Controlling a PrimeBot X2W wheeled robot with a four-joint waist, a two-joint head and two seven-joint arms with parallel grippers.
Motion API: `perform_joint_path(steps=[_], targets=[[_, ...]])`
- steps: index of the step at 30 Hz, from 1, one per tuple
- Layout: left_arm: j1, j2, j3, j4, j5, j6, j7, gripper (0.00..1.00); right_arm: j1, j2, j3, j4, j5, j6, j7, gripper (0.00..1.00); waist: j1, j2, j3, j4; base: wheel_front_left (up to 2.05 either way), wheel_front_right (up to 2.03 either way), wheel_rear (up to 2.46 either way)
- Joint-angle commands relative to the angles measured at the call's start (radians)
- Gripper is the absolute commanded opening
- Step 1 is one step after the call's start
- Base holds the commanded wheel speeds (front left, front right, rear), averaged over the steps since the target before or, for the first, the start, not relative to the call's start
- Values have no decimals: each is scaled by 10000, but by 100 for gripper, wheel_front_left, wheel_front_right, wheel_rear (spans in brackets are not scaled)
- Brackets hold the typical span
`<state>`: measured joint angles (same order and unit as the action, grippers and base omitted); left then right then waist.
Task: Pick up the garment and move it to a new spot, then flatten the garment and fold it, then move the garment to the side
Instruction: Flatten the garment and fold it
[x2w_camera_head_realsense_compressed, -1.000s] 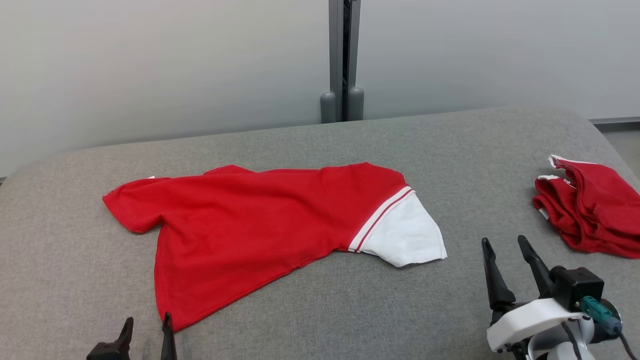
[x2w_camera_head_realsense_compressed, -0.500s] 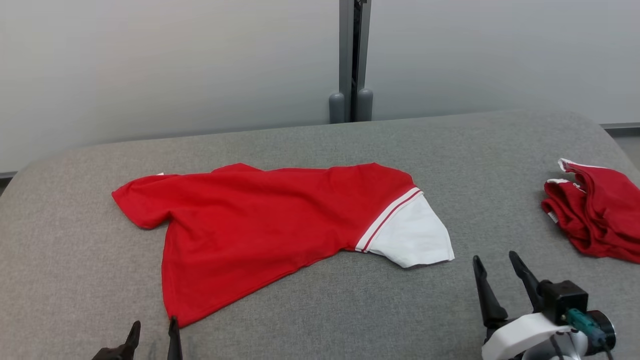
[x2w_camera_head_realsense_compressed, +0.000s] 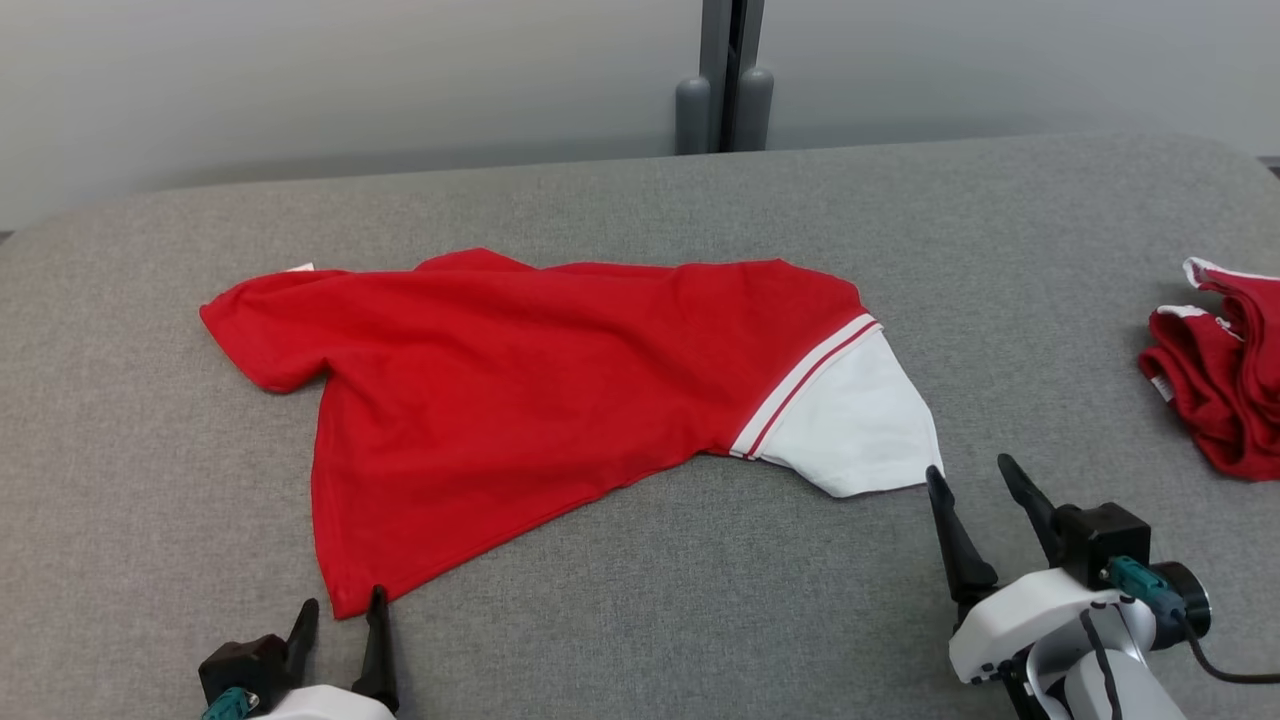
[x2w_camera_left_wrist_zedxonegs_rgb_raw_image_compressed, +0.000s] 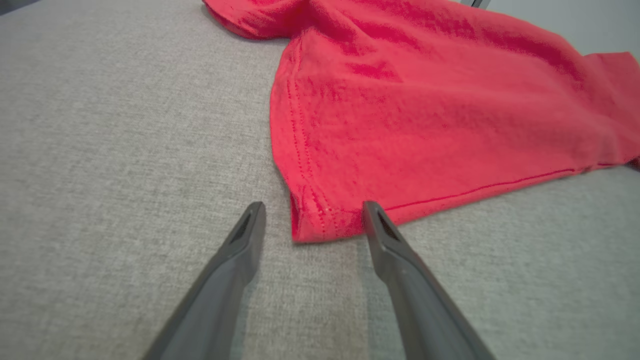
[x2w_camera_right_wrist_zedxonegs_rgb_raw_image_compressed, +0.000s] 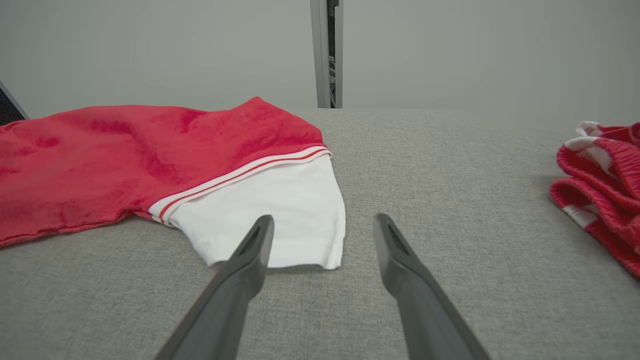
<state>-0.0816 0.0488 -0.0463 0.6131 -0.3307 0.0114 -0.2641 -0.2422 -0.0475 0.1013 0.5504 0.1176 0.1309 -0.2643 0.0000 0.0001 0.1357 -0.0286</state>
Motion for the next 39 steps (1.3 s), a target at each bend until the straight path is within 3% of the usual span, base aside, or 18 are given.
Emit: perform_joint_path(steps=[1, 2, 3, 4, 15, 16, 17, 18, 19, 24, 32, 39], targets=[[-194, 41, -33, 28, -10, 52, -3, 75, -126, -69, -71, 42, 2, -4, 1, 100, 0, -1, 143, 30, 0, 0, 0], [-254, 43, -64, 101, -49, 54, -1, 48, -218, -69, -122, 74, 19, -4, 1, 100, 0, -1, 213, 44, 0, 0, 0], [-310, 40, -98, 165, -99, 20, 1, 33, -325, -67, -151, 121, 38, -4, 1, 100, 0, -1, 281, 58, 0, 0, 0], [-387, 38, -130, 182, -100, -4, 2, 0, -432, -67, -204, 170, 52, -4, 1, 100, 0, -1, 365, 78, 0, 0, 0], [-819, 46, -232, 170, 334, -210, 39, 0, -1460, -64, -638, 1675, 26, -4, 0, 100, 0, -1, 1122, 460, 0, 0, 0], [-855, 46, -241, 160, 343, -224, 41, 0, -1531, -64, -551, 1848, 102, -4, 3, 93, 0, -1, 1168, 489, 0, 0, 0], [-886, 49, -256, 136, 373, -224, 50, 0, -1592, -64, -488, 2067, 362, -4, 1, 47, 0, -1, 1207, 514, 0, 0, 0], [-909, 49, -268, 117, 372, -222, 50, 0, -1683, -75, -412, 2225, 496, -4, 3, 19, 0, -1, 1243, 536, 0, 0, 0], [-945, 49, -282, 71, 409, -232, 48, 0, -1758, -64, -316, 2367, 583, -4, 15, 0, 0, -1, 1272, 550, 0, 0, 0], [-1225, 44, -38, -483, 533, -362, -4, 0, -2083, -69, -132, 2299, 1106, -4, 10, 0, 0, -1, 1249, 521, 0, 0, 0], [-1541, 105, 857, -2065, 1052, -576, -2, 0, -2259, -180, -394, 284, 2333, -4, 1, 0, 0, -1, 427, 264, 0, 0, 0], [-2621, 899, 1343, -3387, 1819, -798, -2, 0, -3017, -930, -473, -1817, 3650, -4, 0, 0, 0, -1, -557, 6, 0, 0, 0]])
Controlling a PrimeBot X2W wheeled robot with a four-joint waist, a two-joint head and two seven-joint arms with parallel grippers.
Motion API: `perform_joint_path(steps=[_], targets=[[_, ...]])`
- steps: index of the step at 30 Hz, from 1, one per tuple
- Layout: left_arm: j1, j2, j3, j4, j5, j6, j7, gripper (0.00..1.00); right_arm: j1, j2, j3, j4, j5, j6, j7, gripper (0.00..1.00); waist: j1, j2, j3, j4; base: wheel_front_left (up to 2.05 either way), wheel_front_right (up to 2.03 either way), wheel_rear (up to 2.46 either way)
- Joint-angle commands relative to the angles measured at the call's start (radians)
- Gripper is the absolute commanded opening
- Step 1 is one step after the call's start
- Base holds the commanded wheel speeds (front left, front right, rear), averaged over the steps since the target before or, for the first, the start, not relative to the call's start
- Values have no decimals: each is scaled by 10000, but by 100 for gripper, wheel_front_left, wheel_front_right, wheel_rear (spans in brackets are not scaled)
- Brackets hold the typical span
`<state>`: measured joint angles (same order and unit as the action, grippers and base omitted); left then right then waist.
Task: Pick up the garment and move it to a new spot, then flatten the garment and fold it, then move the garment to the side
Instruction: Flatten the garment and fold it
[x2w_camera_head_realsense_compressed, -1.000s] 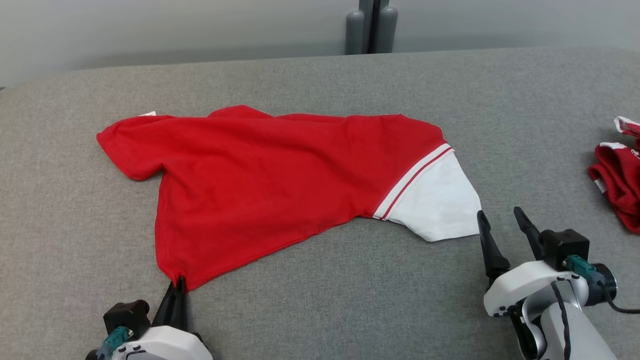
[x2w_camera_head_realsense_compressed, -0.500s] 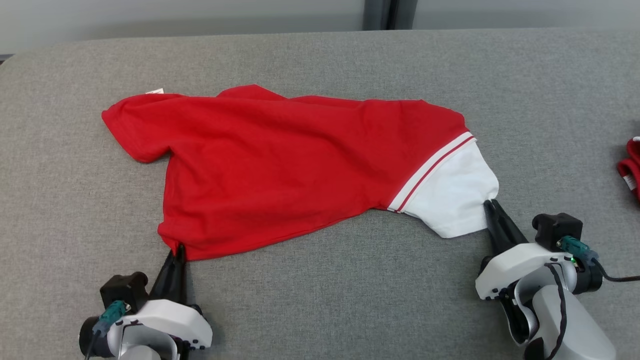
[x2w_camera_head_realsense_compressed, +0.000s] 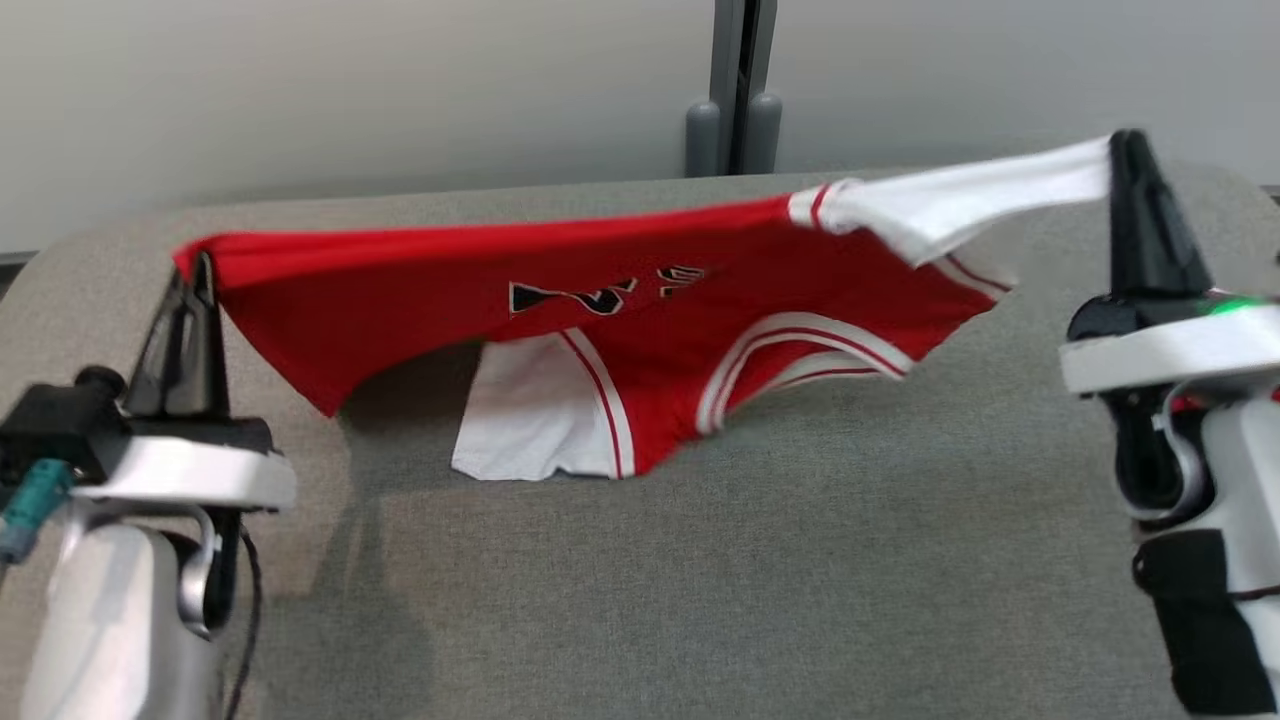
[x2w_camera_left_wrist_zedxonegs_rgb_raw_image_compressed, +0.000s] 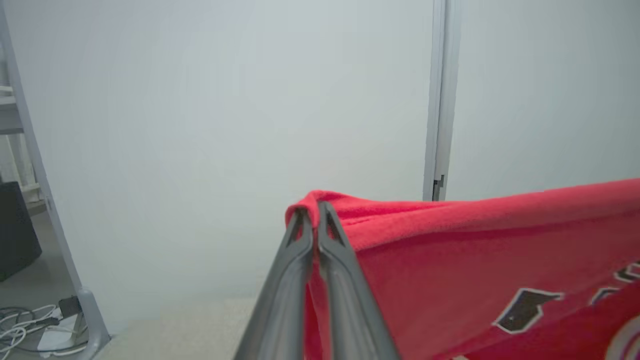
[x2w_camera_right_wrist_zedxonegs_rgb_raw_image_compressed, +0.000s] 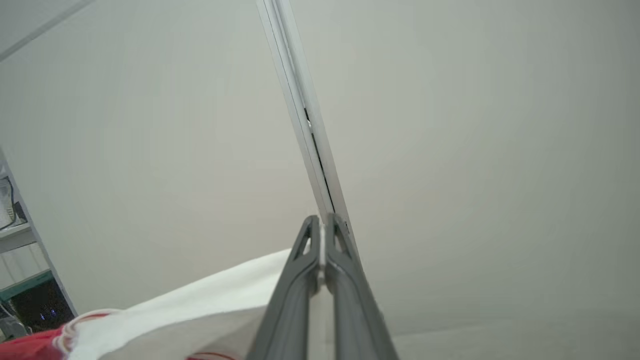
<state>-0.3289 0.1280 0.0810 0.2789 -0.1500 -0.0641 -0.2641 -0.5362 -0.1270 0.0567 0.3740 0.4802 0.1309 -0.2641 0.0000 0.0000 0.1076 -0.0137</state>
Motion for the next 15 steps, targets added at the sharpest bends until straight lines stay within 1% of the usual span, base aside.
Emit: perform_joint_path(steps=[1, 4, 6, 9, 12, 15], targets=[[-428, 277, 75, -200, 134, -41, -2, 0, -279, -291, -54, -313, 144, -4, -1, 0, 0, 0, -331, -162, 0, 0, 0], [-1326, 855, 72, -567, 271, -150, 117, 0, -856, -733, -38, -940, 357, -5, 64, 0, 0, 0, -427, -184, 0, 0, 0], [-1988, 1253, 86, -847, 358, -200, 387, 0, -1337, -1057, -62, -1271, 360, -5, 357, 0, 0, 0, -379, -195, 0, 0, 0], [-2819, 1700, 68, -1083, 386, -277, 946, 0, -2032, -1324, -214, -1526, 269, -7, 943, 0, 0, 0, -141, -198, 0, 0, 0], [-3557, 1930, -89, -896, 335, -349, 1423, 0, -2729, -1415, -352, -1320, 57, -7, 1471, 0, 0, 0, 330, -161, 0, 0, 0], [-4319, 2086, -371, -447, 377, -444, 1405, 0, -3568, -1382, -424, -742, -318, -7, 1842, 0, 0, 0, 1083, -122, 0, 0, 0]])
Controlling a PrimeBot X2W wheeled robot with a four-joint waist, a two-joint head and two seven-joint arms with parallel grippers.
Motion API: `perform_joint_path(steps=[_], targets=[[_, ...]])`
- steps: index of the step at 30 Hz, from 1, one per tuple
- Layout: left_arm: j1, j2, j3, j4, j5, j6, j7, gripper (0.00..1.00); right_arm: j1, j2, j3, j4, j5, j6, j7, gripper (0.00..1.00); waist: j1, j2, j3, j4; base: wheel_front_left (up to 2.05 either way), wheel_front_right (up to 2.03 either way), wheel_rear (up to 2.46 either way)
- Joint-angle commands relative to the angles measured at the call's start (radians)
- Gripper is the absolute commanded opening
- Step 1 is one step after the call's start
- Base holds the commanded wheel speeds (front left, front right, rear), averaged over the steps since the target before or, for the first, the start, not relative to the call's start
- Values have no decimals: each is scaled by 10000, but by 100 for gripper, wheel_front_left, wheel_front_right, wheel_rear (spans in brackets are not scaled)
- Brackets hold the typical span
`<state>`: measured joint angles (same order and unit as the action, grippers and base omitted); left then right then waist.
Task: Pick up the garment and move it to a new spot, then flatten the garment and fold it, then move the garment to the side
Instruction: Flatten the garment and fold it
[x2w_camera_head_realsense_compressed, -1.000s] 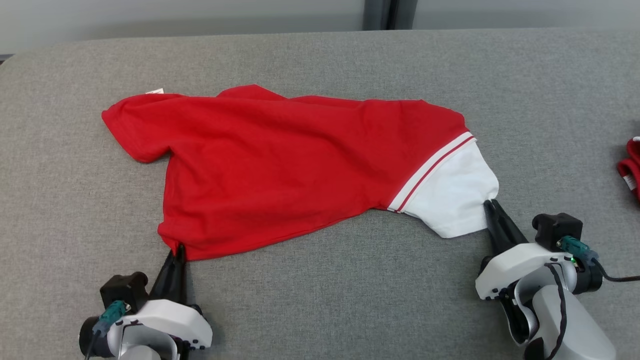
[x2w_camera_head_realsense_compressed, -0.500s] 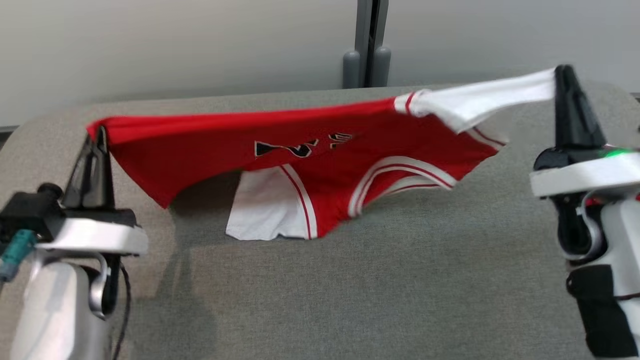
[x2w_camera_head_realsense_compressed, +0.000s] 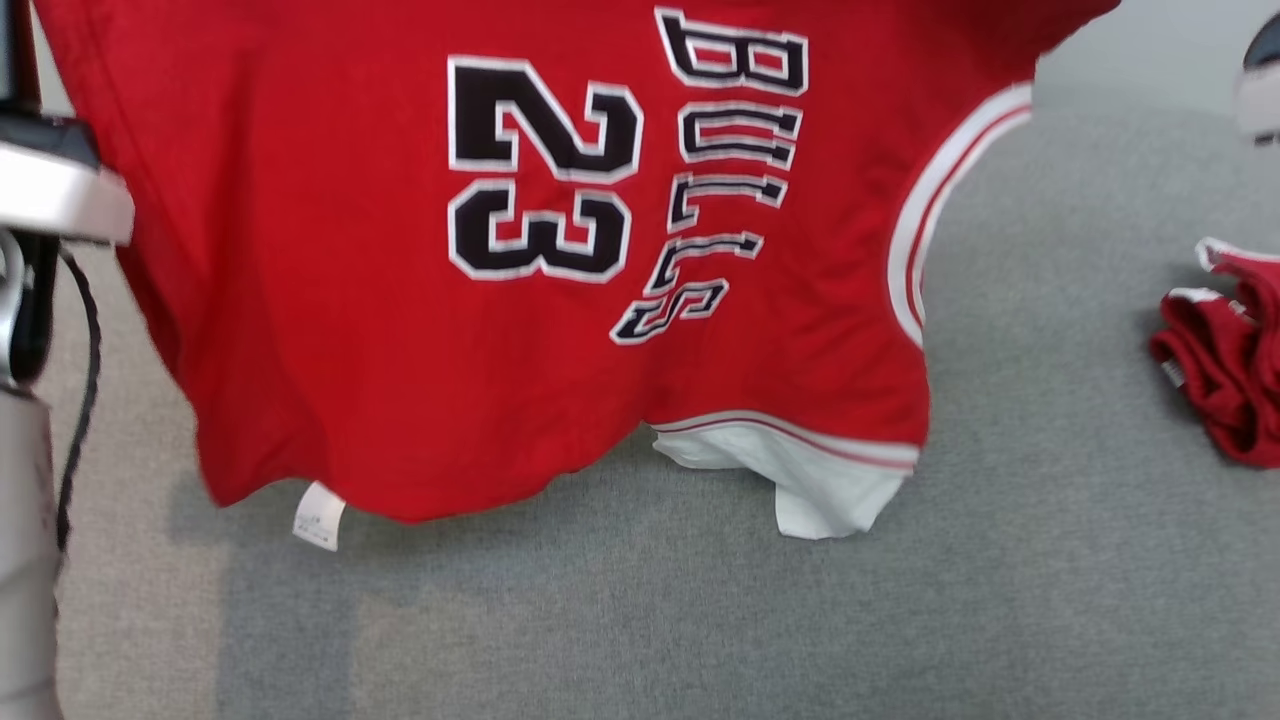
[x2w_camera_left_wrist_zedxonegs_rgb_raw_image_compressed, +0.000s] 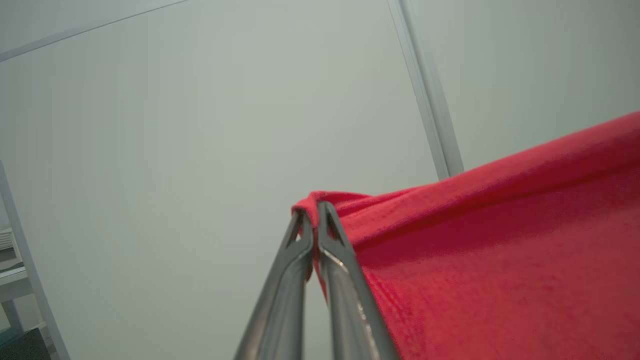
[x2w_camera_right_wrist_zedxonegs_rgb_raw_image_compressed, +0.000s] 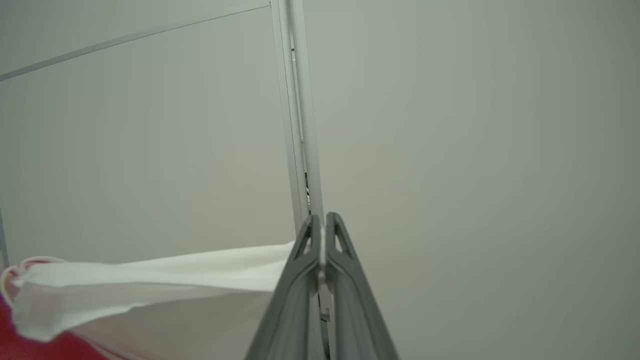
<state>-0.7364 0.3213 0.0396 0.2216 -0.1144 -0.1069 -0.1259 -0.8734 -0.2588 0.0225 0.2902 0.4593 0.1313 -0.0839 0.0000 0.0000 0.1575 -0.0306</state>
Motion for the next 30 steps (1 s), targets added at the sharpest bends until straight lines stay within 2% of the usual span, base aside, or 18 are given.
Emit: perform_joint_path(steps=[1, 4, 8, 12, 15, 21, 24, 30], targets=[[-537, 196, -83, 361, 116, -19, -26, 0, -565, -85, -15, 329, -338, -11, 77, 0, 0, 0, 895, 44, 0, 0, 0], [-1825, 199, -407, 1187, 313, -27, -458, 0, -1838, 25, -23, 1139, -950, -11, -122, 0, 0, 0, 1728, 33, 0, 0, 0], [-3990, 230, -723, 2314, 741, 165, -1033, 0, -3954, 49, -511, 2158, -1810, -11, -951, 0, 0, 0, 2530, -14, 0, 0, 0], [-5593, 118, -795, 3201, 832, 380, -1307, 0, -5699, -136, -1171, 2936, -2793, -23, -1586, 0, 0, 0, 2834, -68, 0, 0, 0], [-5821, 1, -834, 3747, 771, 438, -1370, 0, -6198, -173, -1407, 3409, -3120, -34, -1740, 0, 0, 0, 2832, -80, 0, 0, 0], [-4248, -98, -462, 4145, 378, 515, -1372, 0, -4798, -22, -1341, 3988, -2623, -44, -1822, 0, 0, 0, 2683, -257, 0, 0, 0], [-2674, -322, -205, 4107, 166, 588, -1376, 0, -3159, -20, -1191, 3696, -1990, -49, -1844, 0, 0, 0, 2496, -335, 0, 0, 0], [856, -1150, 294, 4091, -181, 732, -1378, 0, 1093, 359, -754, 2657, -564, -51, -1842, 0, 0, 0, 1994, -517, 0, 0, 0]])
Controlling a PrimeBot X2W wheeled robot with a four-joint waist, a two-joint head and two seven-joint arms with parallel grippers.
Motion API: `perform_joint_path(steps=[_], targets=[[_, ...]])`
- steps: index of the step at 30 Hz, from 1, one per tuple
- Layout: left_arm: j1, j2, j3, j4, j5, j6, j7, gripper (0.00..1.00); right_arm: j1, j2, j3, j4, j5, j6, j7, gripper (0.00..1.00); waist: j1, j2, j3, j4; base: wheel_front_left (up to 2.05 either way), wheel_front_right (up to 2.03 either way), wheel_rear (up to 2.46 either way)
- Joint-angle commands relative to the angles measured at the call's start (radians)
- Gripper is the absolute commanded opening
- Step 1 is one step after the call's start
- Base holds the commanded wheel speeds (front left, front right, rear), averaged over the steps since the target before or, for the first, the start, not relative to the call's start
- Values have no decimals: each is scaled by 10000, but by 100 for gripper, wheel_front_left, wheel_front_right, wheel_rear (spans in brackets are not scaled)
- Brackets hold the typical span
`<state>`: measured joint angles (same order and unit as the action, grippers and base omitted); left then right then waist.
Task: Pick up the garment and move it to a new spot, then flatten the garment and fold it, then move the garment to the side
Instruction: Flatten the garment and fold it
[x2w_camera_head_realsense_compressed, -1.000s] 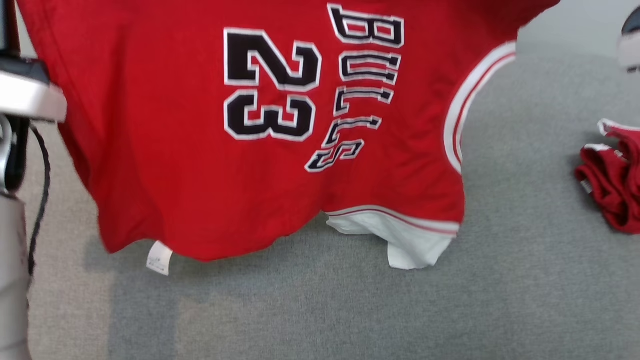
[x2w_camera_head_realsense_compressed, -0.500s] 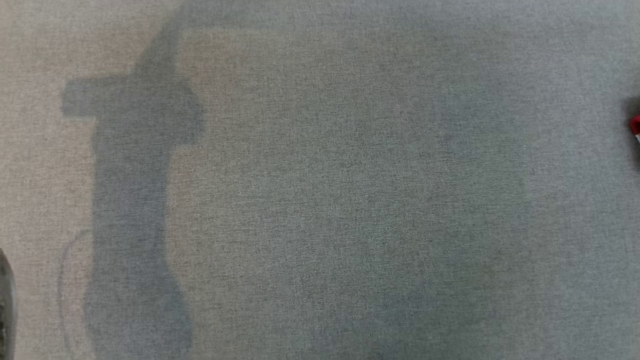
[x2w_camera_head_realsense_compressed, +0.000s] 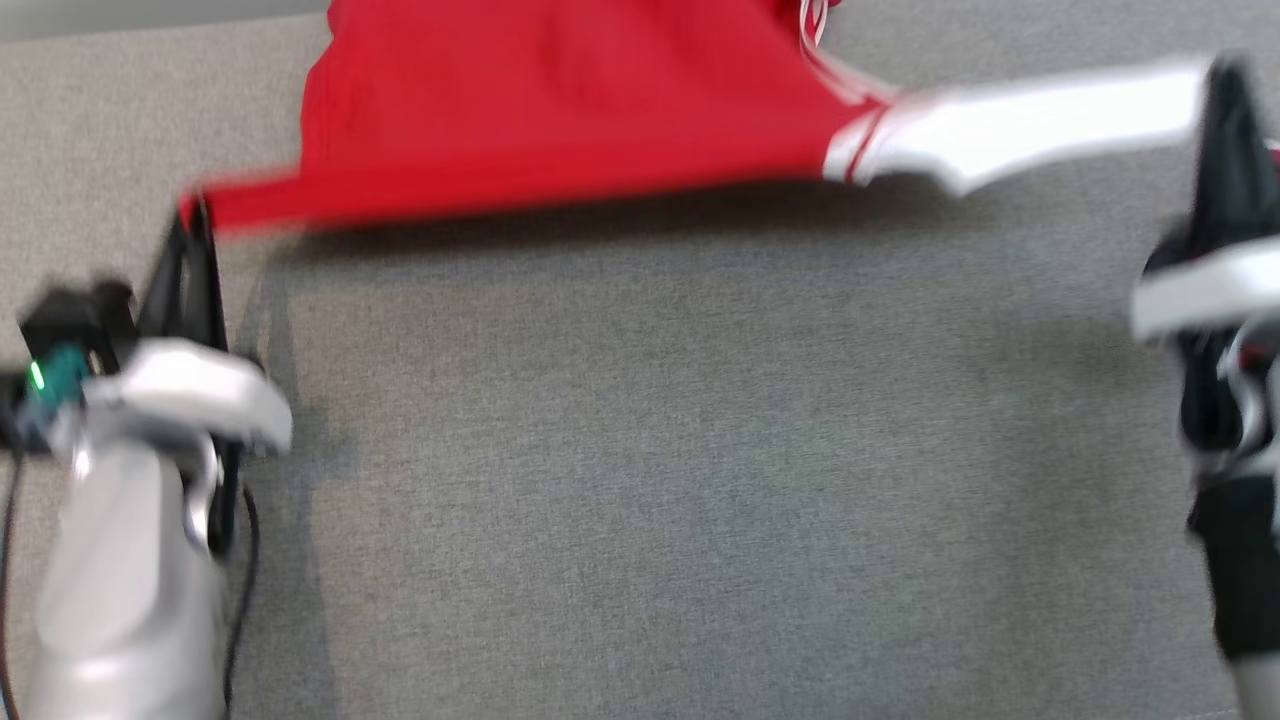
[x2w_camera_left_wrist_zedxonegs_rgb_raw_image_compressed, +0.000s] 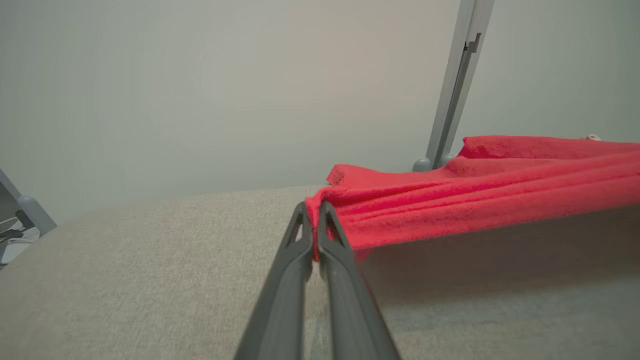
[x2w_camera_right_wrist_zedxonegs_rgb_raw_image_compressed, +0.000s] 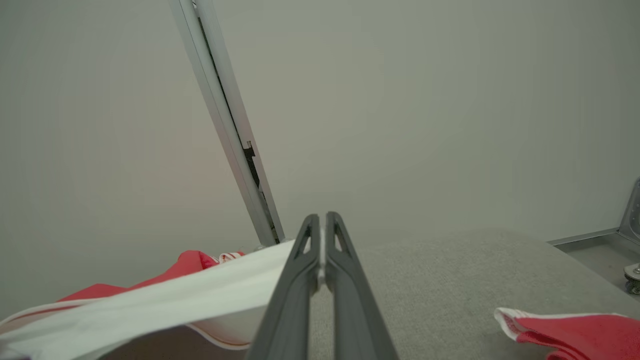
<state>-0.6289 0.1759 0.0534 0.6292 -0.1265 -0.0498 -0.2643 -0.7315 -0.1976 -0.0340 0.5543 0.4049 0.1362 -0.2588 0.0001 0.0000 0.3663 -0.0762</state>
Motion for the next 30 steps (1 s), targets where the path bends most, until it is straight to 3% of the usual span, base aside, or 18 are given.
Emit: perform_joint_path(steps=[1, 8, 13, 24, 30], targets=[[262, 194, 240, 31, -106, 163, 5, 0, 272, -197, -125, -159, 128, -101, -94, 0, -1, 0, -189, -105, 0, 0, 0], [3262, -739, 827, -147, -184, 292, 4, 0, 3958, 131, 728, -772, 1114, -90, -96, 0, -1, 0, -1493, -312, 0, 0, 0], [4678, -1027, 1084, -434, -116, 311, 3, 0, 5508, 12, 1198, -693, 1443, -90, -94, 0, -1, 0, -2451, -354, 0, 0, 0], [7230, -1187, 647, -1229, -416, 270, 1, 0, 7990, -286, 1356, -935, 2148, -89, -8, 0, -1, 0, -3850, 45, 0, 0, 0], [7570, -1204, 127, -1817, -578, 421, 3, 0, 7805, -250, 1251, -1646, 2083, -79, 139, 0, -1, 0, -3757, 161, 0, 0, 0]])
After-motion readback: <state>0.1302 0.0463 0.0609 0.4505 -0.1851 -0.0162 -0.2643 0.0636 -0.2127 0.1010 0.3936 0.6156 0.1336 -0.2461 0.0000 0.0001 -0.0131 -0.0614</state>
